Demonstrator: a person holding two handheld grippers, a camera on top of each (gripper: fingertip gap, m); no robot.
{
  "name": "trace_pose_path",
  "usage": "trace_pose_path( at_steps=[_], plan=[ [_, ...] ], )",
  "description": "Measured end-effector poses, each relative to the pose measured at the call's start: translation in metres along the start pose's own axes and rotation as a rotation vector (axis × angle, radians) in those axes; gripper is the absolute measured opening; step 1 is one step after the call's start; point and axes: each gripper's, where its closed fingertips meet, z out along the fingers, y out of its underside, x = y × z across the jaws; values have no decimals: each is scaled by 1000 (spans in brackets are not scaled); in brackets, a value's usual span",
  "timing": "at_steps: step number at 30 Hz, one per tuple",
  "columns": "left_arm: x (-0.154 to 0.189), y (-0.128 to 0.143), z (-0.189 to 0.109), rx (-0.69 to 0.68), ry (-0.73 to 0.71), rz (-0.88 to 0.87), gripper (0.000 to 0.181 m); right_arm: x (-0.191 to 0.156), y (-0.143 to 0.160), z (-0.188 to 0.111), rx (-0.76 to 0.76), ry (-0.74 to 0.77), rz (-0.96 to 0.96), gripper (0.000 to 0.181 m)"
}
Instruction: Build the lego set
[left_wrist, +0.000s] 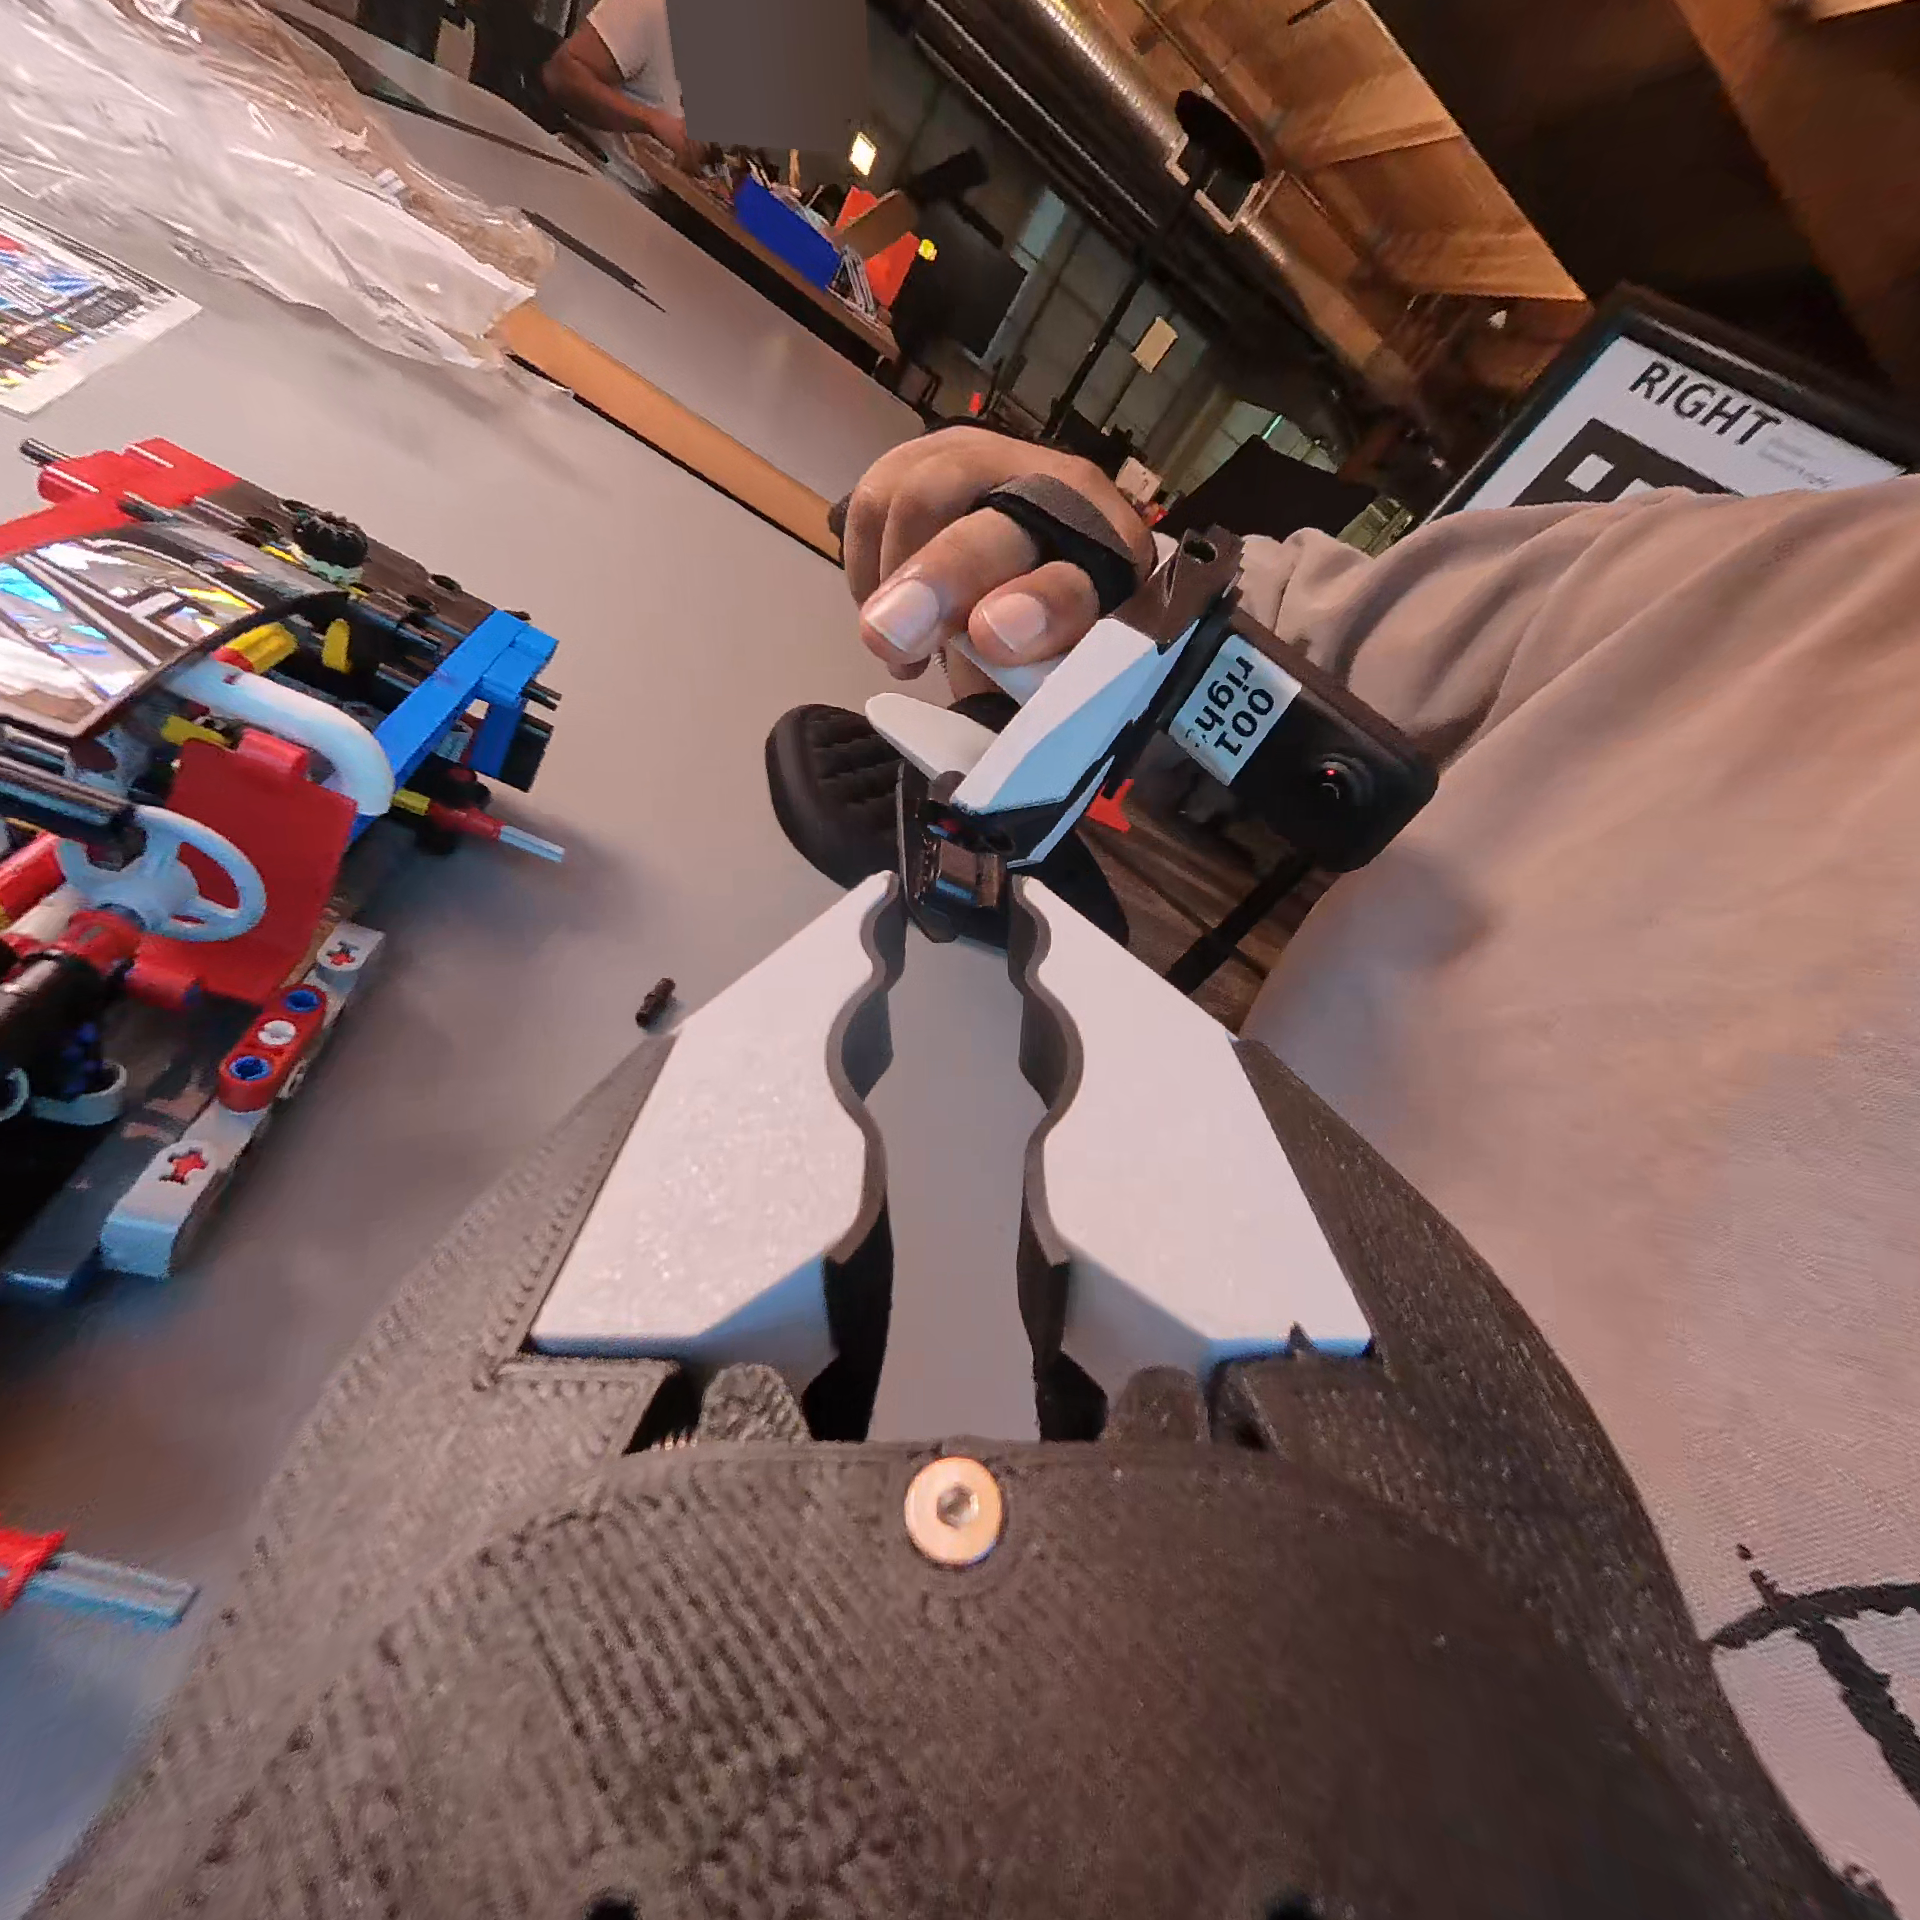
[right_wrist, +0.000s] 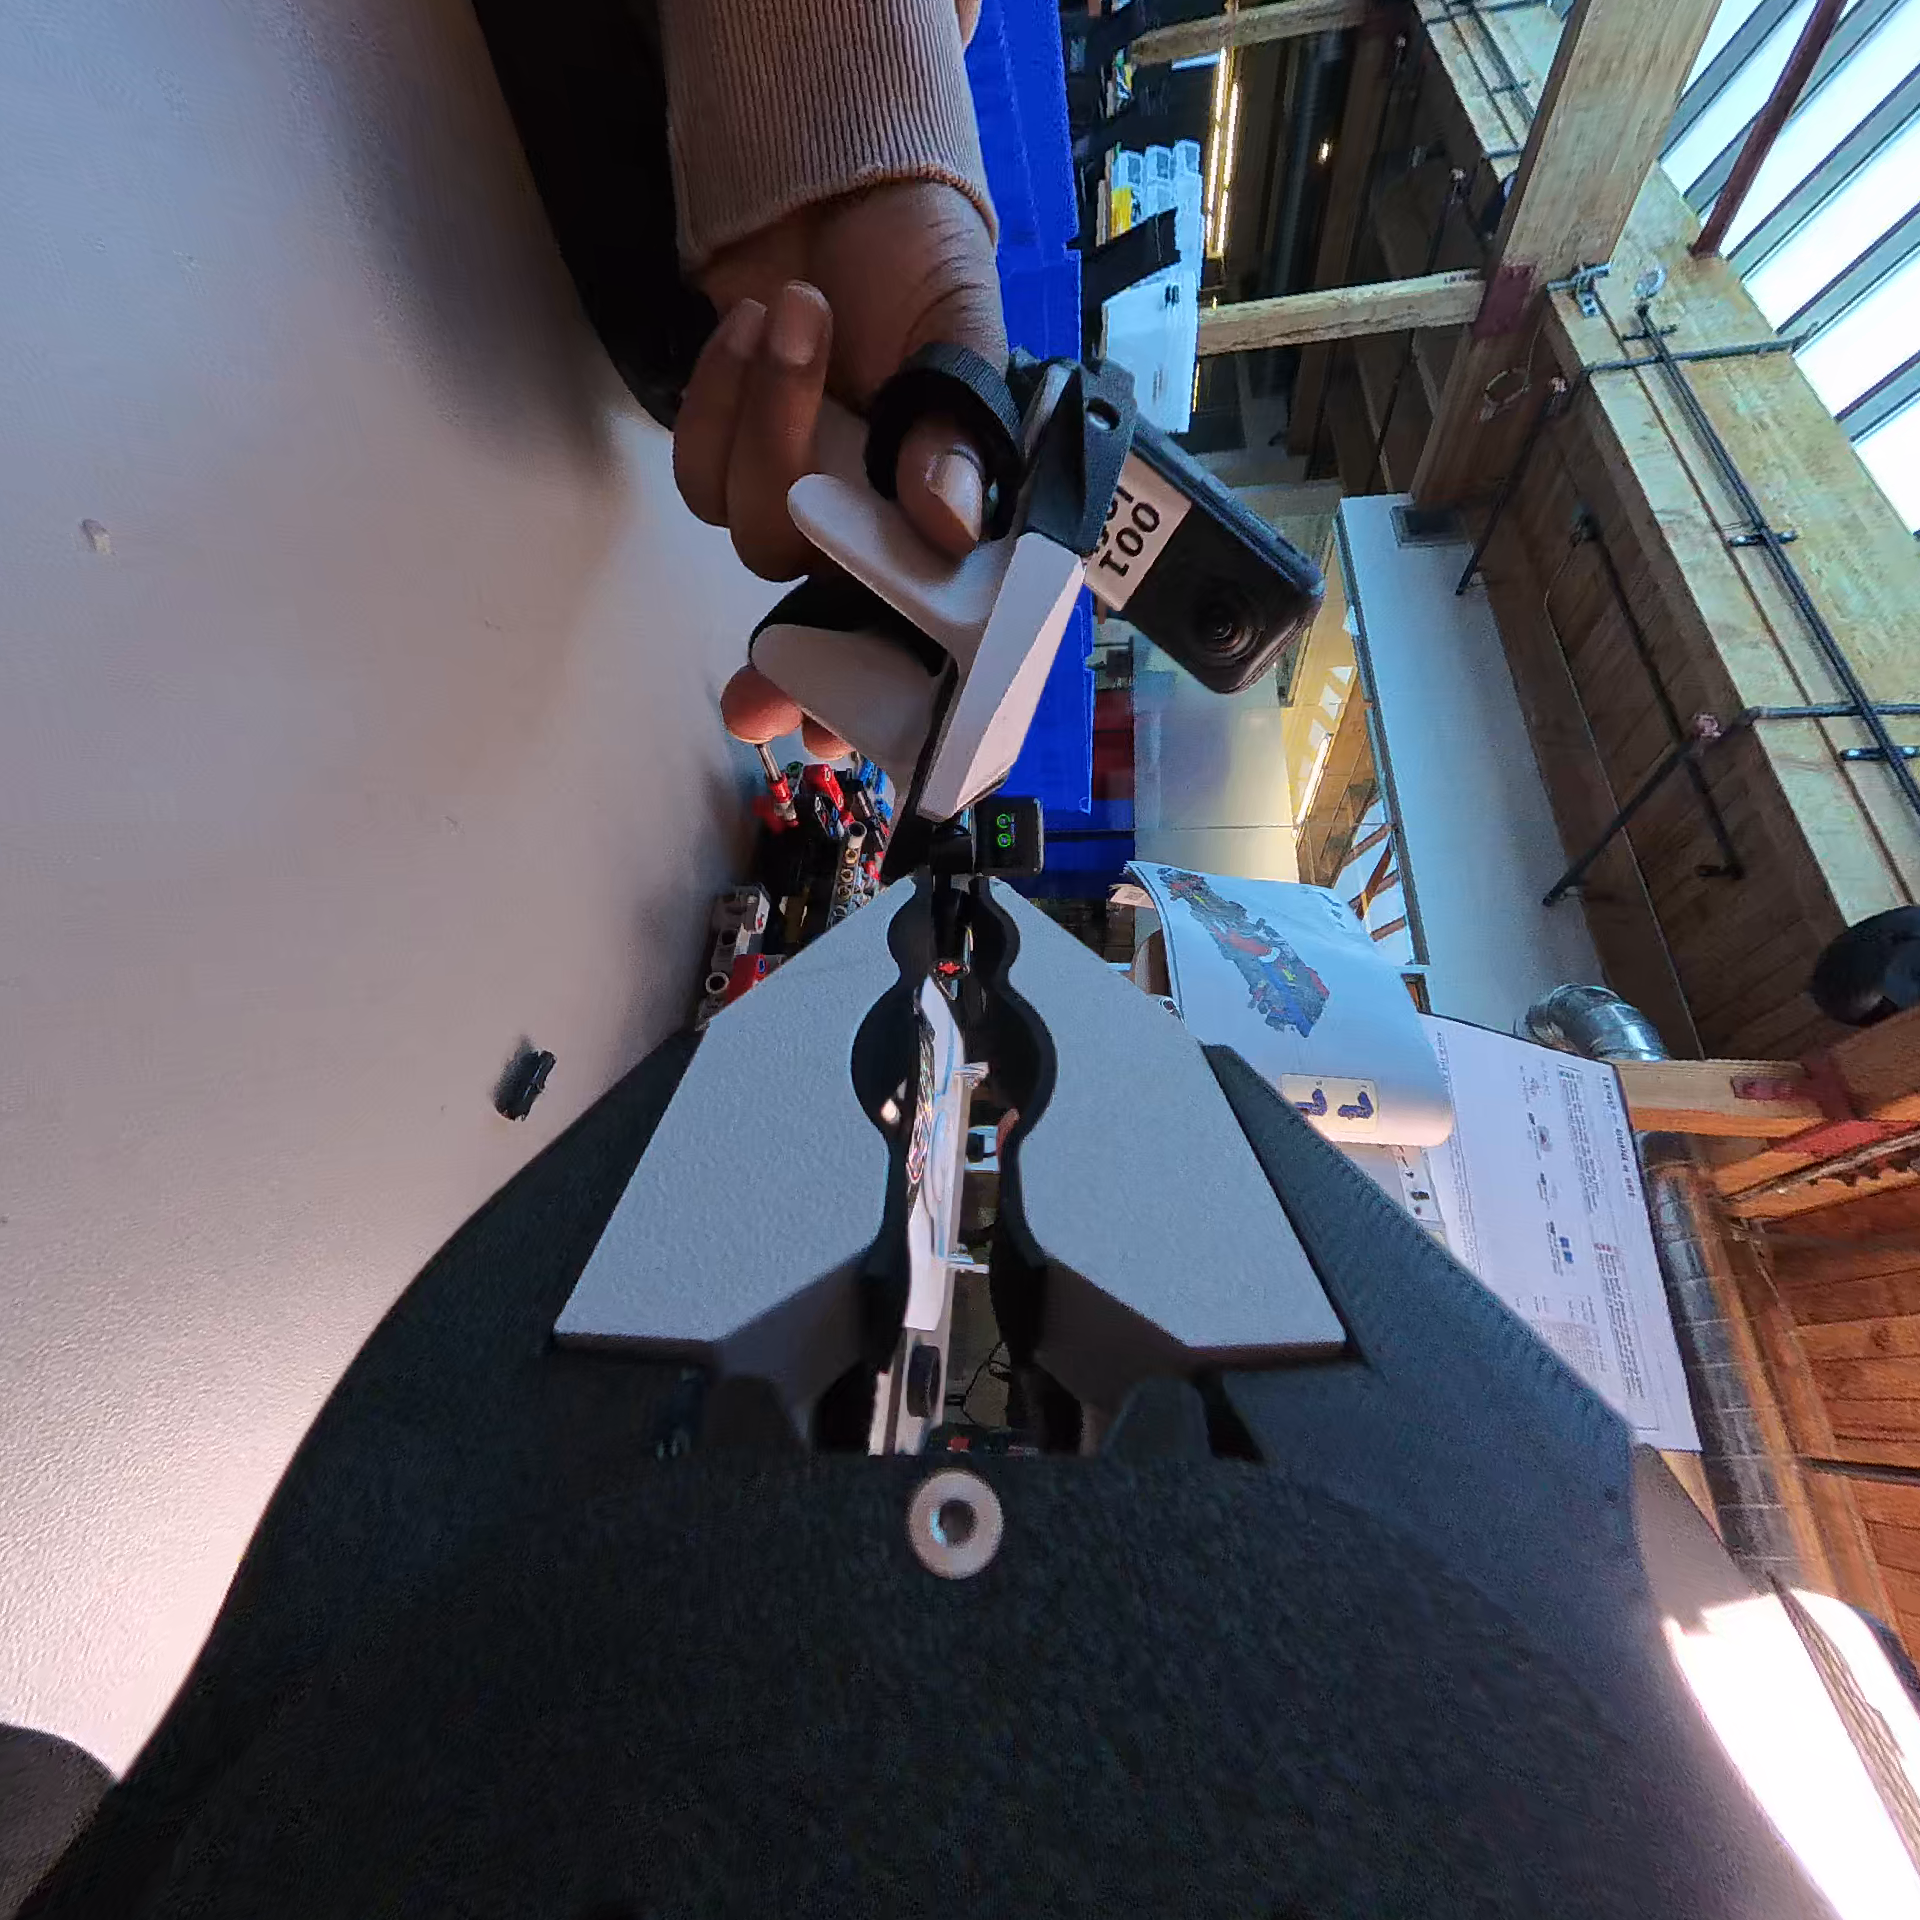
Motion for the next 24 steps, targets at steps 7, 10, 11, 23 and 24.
trace_pose_path(
  at_steps=[7, 10, 11, 23, 24],
  plan=[
    [-21, -11, -12, 14, -229, 223, 16, -3, 27, 0, -77, -48, 462, 26],
    [-26, -18, -17, 20, -336, 364, 16, -5, 36, 0, -108, -102, 1124, 28],
    [-29, -19, -17, 10, -376, 412, 16, -7, 36, 1, -106, -126, 1360, 27],
    [-21, -22, -13, 17, -445, 603, 16, 21, 29, 15, 218, -235, 2175, 6],
    [-19, -19, -11, 13, -408, 571, 16, 20, 26, 12, 208, -337, 2126, 6]
  ],
)
